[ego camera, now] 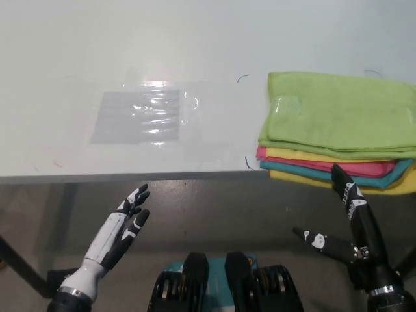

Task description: A stack of folded microfibre clothes with a single fold is kept infront of the robot. the robot uses its right hand to grab one end of the clothes and pulla it away from the other end to unfold

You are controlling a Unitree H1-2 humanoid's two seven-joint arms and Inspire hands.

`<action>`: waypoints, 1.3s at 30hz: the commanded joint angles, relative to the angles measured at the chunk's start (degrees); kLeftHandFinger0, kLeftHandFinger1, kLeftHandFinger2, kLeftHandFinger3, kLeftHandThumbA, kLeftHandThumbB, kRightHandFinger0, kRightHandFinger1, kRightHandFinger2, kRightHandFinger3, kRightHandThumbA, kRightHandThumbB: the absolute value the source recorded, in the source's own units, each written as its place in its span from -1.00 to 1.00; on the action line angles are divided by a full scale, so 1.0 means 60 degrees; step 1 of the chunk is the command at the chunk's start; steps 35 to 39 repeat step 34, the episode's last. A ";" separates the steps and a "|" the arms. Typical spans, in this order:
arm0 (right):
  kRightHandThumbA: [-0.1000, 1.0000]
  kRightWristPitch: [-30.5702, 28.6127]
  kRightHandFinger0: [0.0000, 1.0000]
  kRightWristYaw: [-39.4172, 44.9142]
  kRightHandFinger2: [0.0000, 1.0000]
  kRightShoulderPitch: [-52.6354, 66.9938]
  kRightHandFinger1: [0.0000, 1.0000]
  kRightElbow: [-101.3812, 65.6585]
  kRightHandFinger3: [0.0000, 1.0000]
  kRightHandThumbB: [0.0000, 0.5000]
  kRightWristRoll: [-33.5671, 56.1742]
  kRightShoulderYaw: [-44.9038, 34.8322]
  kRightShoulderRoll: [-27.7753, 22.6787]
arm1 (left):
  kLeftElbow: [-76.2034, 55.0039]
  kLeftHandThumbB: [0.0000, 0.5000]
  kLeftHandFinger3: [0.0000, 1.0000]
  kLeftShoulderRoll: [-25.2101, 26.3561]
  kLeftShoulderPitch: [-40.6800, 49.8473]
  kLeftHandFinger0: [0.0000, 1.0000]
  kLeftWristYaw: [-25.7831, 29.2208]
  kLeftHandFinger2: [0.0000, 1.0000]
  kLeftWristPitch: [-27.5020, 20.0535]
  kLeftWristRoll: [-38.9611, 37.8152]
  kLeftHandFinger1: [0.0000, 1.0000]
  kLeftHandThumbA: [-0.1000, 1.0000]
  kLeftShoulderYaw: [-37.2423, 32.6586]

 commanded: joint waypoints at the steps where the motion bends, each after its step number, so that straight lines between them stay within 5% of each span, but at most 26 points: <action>1: 1.00 0.0027 1.00 0.0311 1.00 -0.0197 1.00 -0.0105 1.00 -0.06 0.0094 -0.0114 -0.0191 | -0.0325 -0.12 1.00 0.0059 -0.0235 1.00 -0.0095 1.00 -0.0278 -0.0071 1.00 0.98 -0.0005; 20: 1.00 0.0234 1.00 0.0716 1.00 -0.0010 1.00 -0.0314 1.00 -0.42 -0.0136 0.0084 -0.0267 | -0.0277 -0.15 1.00 -0.0008 -0.0070 1.00 -0.0036 1.00 -0.0449 -0.0043 1.00 0.95 -0.0048; 29: 1.00 0.0390 1.00 0.0839 1.00 0.0117 1.00 -0.0275 1.00 -0.25 -0.0308 0.0193 -0.0259 | -0.0378 -0.17 1.00 -0.0044 0.0229 1.00 -0.0023 1.00 -0.0394 0.0058 1.00 0.93 -0.0105; 39: 1.00 0.0303 1.00 0.0817 1.00 0.0084 1.00 -0.0164 1.00 -0.29 -0.0534 0.0271 -0.0295 | -0.0322 -0.18 1.00 -0.0049 0.0246 1.00 -0.0013 1.00 -0.0388 0.0097 1.00 0.91 -0.0120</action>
